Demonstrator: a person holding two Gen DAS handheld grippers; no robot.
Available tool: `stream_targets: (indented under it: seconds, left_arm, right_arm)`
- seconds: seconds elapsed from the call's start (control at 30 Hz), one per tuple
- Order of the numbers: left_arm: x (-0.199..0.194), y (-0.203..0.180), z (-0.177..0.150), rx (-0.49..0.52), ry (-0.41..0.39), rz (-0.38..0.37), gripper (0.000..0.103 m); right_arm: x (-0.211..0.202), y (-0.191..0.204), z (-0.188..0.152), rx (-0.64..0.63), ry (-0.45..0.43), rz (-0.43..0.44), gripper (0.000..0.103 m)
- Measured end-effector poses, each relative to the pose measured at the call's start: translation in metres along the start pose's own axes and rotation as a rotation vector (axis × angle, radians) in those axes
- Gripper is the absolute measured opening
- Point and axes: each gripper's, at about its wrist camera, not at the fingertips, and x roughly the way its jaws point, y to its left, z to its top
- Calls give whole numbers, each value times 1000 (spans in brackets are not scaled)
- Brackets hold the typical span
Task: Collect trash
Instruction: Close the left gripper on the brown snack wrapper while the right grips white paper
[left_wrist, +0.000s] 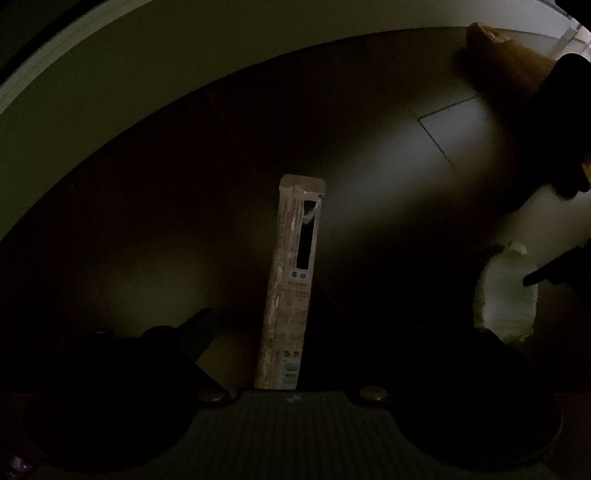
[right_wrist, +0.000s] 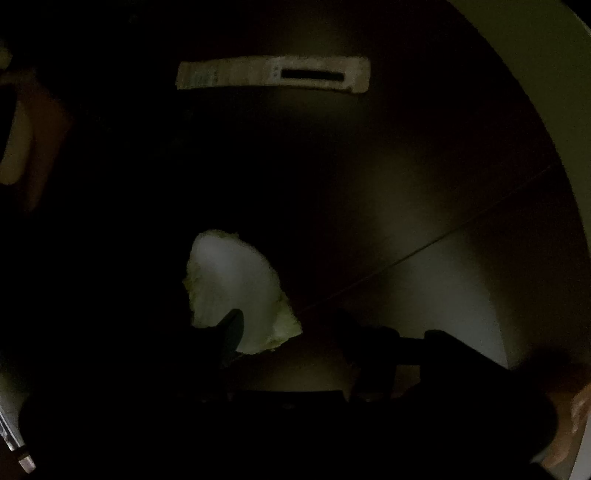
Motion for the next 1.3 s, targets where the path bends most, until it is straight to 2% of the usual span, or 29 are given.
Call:
stream_targets:
  seconds: [0.07,0.2,0.27,0.3,0.37,0.4,0.43,0.47,0.5,0.63,0.73,0.83,0.97,1.13,1.3]
  left_arm:
    - [4,0,0,0,4,10,77]
    - [6,-1,0,-1,-15,21,77]
    - [6,-2,1,5,-25,22,74]
    - [5,-4,2,11,-30,21,69]
    - [3,-6,3,25,-37,17,62]
    - [2,-8,2,32,-40,16,56]
    - [1,-10,2,39,-46,14,43]
    - [-1,-11,2,45,-50,16,36]
    - [-2,-12,3,47,-48,9,22]
    - [-3,-10,7,29,-24,4,19]
    - [-9,-6,7,-16,-17,13,18]
    - [-28,1,12,-29,-33,32,18]
    - [-80,14,19,-58,-87,66,18]
    - [-171,43,28,-179,-168,95,18]
    - [-285,59,31,-287,-276,158,18]
  right_arm:
    - [2,2,0,-8,-2,6,51]
    - [5,10,-2,-36,-4,21,50]
    - [8,15,-3,-55,4,21,42]
    - [11,17,-4,-61,11,23,27]
    - [13,19,-4,-67,19,23,21]
    - [13,20,-5,-72,15,20,21]
    - [13,21,-7,-84,14,18,20]
    - [13,22,-7,-90,12,18,19]
    - [11,22,-8,-90,10,19,16]
    - [-1,26,-11,-99,9,24,6]
    - [-17,31,-13,-108,-7,-12,4]
    - [-44,24,-11,-26,-29,-60,4]
    - [-107,13,-8,112,-123,-124,4]
    - [-209,15,-16,270,-297,-194,4]
    - [-320,38,-18,341,-480,-227,4]
